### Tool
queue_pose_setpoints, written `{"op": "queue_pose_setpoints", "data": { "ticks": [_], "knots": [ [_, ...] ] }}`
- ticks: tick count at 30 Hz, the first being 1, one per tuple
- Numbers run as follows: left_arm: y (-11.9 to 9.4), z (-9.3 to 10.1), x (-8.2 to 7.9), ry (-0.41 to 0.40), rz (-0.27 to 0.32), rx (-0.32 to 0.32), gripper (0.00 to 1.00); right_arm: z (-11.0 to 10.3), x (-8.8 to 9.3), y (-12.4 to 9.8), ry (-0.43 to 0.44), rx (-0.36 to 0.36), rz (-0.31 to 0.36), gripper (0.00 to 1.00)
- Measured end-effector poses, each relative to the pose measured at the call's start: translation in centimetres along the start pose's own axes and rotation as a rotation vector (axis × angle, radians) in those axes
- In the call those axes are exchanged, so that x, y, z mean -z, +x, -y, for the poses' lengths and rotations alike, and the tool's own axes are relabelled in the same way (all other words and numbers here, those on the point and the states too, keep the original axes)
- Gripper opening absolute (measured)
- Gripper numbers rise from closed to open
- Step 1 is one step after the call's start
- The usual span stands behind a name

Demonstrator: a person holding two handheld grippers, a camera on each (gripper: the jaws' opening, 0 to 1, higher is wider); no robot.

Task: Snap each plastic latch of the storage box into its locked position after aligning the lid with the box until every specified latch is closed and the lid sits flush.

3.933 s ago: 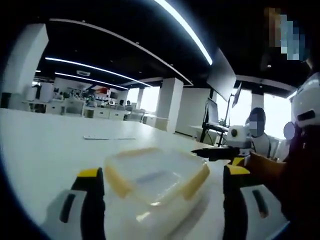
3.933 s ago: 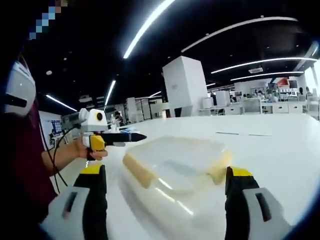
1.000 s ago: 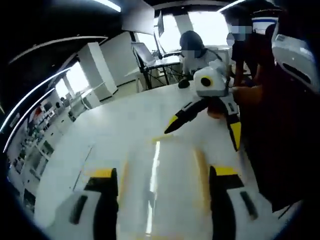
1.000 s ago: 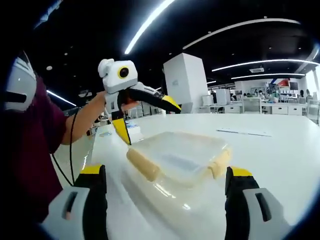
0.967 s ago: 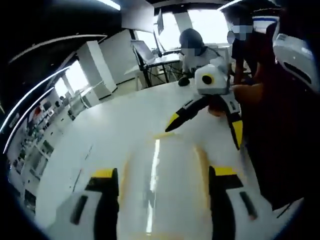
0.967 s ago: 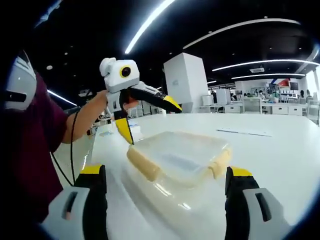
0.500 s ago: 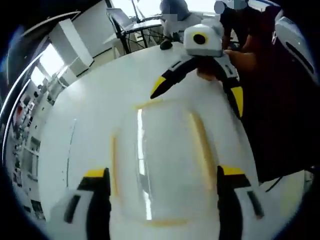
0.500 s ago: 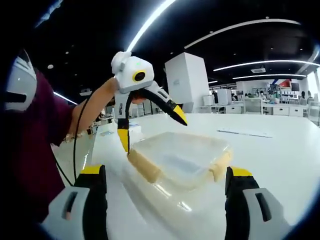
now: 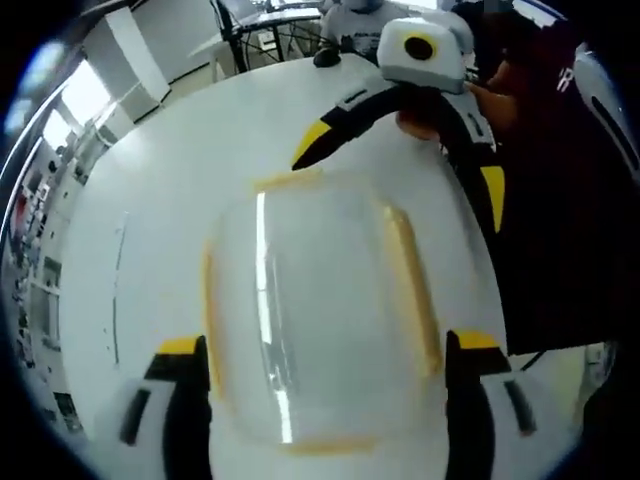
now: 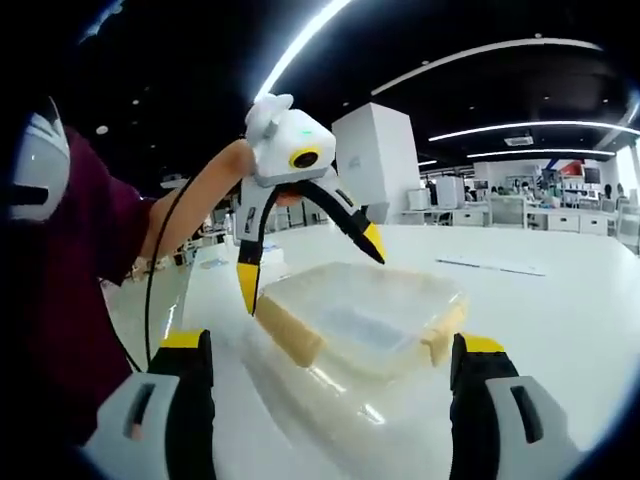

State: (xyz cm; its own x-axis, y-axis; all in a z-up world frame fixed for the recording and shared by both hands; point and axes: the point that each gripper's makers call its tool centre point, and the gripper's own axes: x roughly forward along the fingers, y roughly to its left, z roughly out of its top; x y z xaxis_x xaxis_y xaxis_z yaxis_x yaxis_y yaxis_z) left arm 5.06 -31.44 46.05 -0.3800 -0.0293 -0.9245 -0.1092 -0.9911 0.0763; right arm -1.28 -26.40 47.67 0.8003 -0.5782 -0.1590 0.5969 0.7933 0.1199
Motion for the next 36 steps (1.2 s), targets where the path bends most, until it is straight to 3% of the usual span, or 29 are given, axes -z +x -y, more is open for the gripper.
{"op": "queue_pose_setpoints", "data": {
  "ticks": [8,24,26,28,29,36],
  "knots": [
    [-0.7,-0.8,1.2,-0.043,-0.078,0.033,0.91,0.0,0.3,0.1,0.000,-0.005,-0.010,1.00],
    [-0.6,-1.4,1.4,-0.061,-0.138,0.093,0.90,0.0,0.3,0.2,0.001,-0.008,-0.011,1.00],
    [-0.8,-1.9,1.5,-0.052,-0.146,0.084,0.85,0.0,0.3,0.3,0.003,-0.007,-0.012,1.00],
    [-1.0,-2.1,1.6,-0.113,-0.153,0.087,0.81,0.0,0.3,0.3,-0.003,-0.005,-0.017,1.00],
    [-0.9,-2.5,1.7,-0.096,-0.153,0.083,0.78,0.0,0.4,0.3,-0.004,-0.005,-0.018,1.00],
    [-0.1,-3.0,1.9,-0.135,-0.178,0.118,0.86,-0.1,0.4,0.3,-0.002,0.000,-0.014,1.00]
  ]
}}
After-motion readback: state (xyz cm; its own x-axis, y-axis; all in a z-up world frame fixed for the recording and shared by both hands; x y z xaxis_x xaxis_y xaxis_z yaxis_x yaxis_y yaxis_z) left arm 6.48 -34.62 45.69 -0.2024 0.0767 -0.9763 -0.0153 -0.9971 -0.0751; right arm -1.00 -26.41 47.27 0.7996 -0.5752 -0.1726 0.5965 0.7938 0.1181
